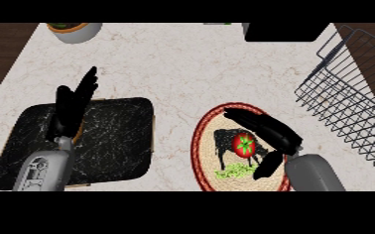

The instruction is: Pick the tomato from the placemat and place it in the basket

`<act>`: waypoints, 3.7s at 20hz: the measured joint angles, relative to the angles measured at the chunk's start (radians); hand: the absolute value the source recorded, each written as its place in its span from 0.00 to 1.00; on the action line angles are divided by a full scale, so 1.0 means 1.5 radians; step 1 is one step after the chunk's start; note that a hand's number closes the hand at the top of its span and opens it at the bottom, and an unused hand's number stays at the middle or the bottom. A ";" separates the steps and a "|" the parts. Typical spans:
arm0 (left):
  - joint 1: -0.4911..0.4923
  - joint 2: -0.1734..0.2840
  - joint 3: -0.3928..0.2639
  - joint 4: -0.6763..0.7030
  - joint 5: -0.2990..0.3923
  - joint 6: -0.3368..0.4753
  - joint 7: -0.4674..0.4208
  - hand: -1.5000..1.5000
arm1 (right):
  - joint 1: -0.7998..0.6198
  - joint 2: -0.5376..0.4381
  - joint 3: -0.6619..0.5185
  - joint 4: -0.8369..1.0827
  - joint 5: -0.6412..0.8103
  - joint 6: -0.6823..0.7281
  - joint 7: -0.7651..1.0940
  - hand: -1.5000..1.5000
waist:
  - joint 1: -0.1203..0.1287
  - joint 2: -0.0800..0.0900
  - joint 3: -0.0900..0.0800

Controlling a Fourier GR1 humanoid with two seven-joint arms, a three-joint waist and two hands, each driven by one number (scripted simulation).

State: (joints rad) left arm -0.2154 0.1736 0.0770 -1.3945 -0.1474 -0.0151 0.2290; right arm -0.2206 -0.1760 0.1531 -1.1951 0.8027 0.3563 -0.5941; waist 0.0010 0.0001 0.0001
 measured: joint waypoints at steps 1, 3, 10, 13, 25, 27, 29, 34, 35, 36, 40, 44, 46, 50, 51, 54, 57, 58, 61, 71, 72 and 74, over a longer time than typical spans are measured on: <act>-0.003 0.003 0.003 0.003 0.001 -0.004 0.000 0.50 | 0.007 -0.001 0.002 0.002 0.006 -0.006 -0.007 1.00 | 0.000 0.000 0.000; 0.000 0.007 0.008 0.001 0.005 -0.012 0.001 0.50 | 0.003 0.002 0.012 0.028 0.024 -0.028 -0.025 1.00 | 0.000 -0.001 -0.001; 0.025 0.013 0.013 -0.034 0.006 -0.021 0.010 0.50 | -0.001 0.007 0.022 0.042 0.073 -0.122 -0.068 1.00 | 0.001 -0.001 -0.002; 0.010 0.010 0.015 -0.016 0.003 -0.019 0.004 0.50 | 0.011 0.001 0.024 0.025 0.086 -0.149 -0.085 1.00 | -0.001 -0.001 -0.001; 0.016 0.010 0.026 -0.003 0.001 -0.011 0.000 0.50 | 0.227 -0.108 0.132 -0.230 0.323 -0.256 0.060 1.00 | -0.022 -0.010 -0.003; 0.018 0.010 0.024 -0.007 -0.001 -0.011 0.002 0.50 | 0.292 -0.128 0.130 -0.312 0.303 -0.234 0.066 1.00 | -0.022 -0.008 -0.002; 0.020 0.015 0.029 -0.002 0.000 -0.013 -0.007 0.50 | 0.349 -0.138 0.127 -0.385 0.263 -0.202 0.066 1.00 | -0.023 -0.006 -0.002; 0.015 0.011 0.026 -0.005 -0.001 -0.011 0.000 0.50 | 0.461 -0.147 0.106 -0.564 0.127 -0.114 0.066 1.00 | -0.025 -0.004 -0.002; 0.014 0.011 0.027 -0.007 0.000 -0.011 0.002 0.50 | 0.481 -0.143 0.100 -0.598 0.093 -0.096 0.069 1.00 | -0.026 -0.004 -0.002; 0.018 0.014 0.028 -0.010 0.000 -0.013 0.001 0.50 | 0.501 -0.143 0.087 -0.631 0.055 -0.076 0.072 1.00 | -0.027 -0.004 -0.002; 0.019 0.007 0.021 -0.021 -0.003 -0.009 0.005 0.50 | 0.545 -0.123 0.041 -0.750 -0.064 -0.008 0.115 1.00 | -0.022 -0.003 -0.002; 0.025 0.006 0.021 -0.023 0.001 -0.013 0.004 0.50 | 0.548 -0.102 -0.015 -0.775 -0.118 0.035 0.143 1.00 | -0.020 -0.001 -0.002; 0.019 0.008 0.022 -0.024 0.001 -0.013 0.009 0.50 | 0.538 -0.089 -0.036 -0.780 -0.138 0.055 0.161 1.00 | -0.019 -0.001 -0.003; 0.016 0.011 0.024 -0.025 0.003 -0.017 0.011 0.50 | 0.503 -0.065 -0.084 -0.785 -0.180 0.092 0.201 1.00 | -0.014 0.001 -0.003; 0.018 0.009 0.021 -0.027 0.001 -0.016 0.010 0.50 | 0.491 -0.059 -0.095 -0.786 -0.190 0.099 0.215 1.00 | -0.013 0.001 -0.004; 0.019 0.012 0.022 -0.025 0.003 -0.021 0.008 0.50 | 0.450 -0.047 -0.134 -0.789 -0.224 0.117 0.258 1.00 | -0.010 0.001 -0.004; 0.016 0.013 0.020 -0.025 0.002 -0.022 0.006 0.50 | 0.389 -0.049 -0.184 -0.789 -0.252 0.127 0.311 1.00 | -0.006 0.001 -0.005; 0.017 0.008 0.016 -0.024 -0.001 -0.019 0.006 0.50 | 0.364 -0.060 -0.205 -0.789 -0.255 0.128 0.328 1.00 | -0.005 0.001 -0.005; 0.014 0.009 0.016 -0.021 0.000 -0.021 0.006 0.50 | 0.284 -0.110 -0.278 -0.785 -0.264 0.138 0.384 1.00 | -0.001 0.001 -0.005; -0.011 0.002 0.009 -0.001 -0.006 -0.021 0.006 0.50 | -0.012 -0.369 -0.439 -0.579 -0.343 0.236 0.515 1.00 | 0.009 0.002 -0.002; -0.008 0.007 0.013 -0.004 -0.002 -0.026 0.005 0.50 | -0.031 -0.390 -0.443 -0.539 -0.337 0.236 0.499 1.00 | 0.011 0.002 -0.002; -0.007 0.008 0.016 0.008 -0.001 -0.028 -0.012 0.50 | -0.074 -0.423 -0.437 -0.461 -0.324 0.231 0.470 1.00 | 0.013 0.003 -0.001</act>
State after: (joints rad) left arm -0.2254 0.1862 0.1013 -1.3821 -0.1494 -0.0574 0.2116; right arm -0.3311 -0.8101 -0.5020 -1.8862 0.3173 0.7034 0.1107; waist 0.0198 0.0049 -0.0017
